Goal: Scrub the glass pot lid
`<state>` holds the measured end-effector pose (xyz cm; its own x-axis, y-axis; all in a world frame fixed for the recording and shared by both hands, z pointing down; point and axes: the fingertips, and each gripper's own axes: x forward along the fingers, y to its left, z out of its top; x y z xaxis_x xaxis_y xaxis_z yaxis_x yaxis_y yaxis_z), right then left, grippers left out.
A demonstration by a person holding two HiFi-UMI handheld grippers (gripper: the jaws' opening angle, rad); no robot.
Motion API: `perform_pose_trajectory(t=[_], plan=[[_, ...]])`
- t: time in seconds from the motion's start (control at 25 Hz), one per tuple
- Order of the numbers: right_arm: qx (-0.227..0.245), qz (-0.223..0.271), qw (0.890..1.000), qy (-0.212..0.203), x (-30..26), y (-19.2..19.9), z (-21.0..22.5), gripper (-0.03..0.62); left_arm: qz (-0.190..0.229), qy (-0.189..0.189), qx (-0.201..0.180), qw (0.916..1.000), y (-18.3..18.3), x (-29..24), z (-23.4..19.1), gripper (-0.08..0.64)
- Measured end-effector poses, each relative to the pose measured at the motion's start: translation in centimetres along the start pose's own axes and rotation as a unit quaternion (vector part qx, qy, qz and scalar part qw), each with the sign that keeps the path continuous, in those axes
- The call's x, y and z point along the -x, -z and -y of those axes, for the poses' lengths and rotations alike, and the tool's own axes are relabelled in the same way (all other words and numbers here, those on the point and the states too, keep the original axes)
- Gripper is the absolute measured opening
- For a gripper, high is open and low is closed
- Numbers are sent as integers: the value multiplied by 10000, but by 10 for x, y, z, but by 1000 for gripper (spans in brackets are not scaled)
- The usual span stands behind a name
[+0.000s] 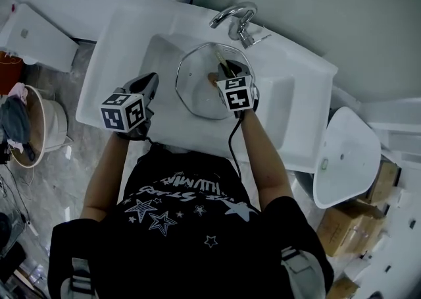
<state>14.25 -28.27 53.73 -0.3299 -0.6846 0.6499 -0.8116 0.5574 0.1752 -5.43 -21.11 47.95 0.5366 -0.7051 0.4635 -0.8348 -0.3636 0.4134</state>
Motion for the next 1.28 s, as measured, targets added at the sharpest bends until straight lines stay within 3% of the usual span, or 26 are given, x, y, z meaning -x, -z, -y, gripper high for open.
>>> perform_pose_trajectory(t=[0.4,0.96,1.12,1.28], plan=[[688,-291,9972,42,-19,3,-18,67,-28,-43,105,9999,3,4,-12,9],[503,-601,9945,697,-23,16,-15,67,18,-74,162,9998,2,14,-27,9],[626,-503,9951,573,-30,12,-21,67,16,-62,191,9998,2,16,-29,9],[824,-484,9953,148,-38,12,-38,67,-31,-51,206,9998,7,17,-31,9]])
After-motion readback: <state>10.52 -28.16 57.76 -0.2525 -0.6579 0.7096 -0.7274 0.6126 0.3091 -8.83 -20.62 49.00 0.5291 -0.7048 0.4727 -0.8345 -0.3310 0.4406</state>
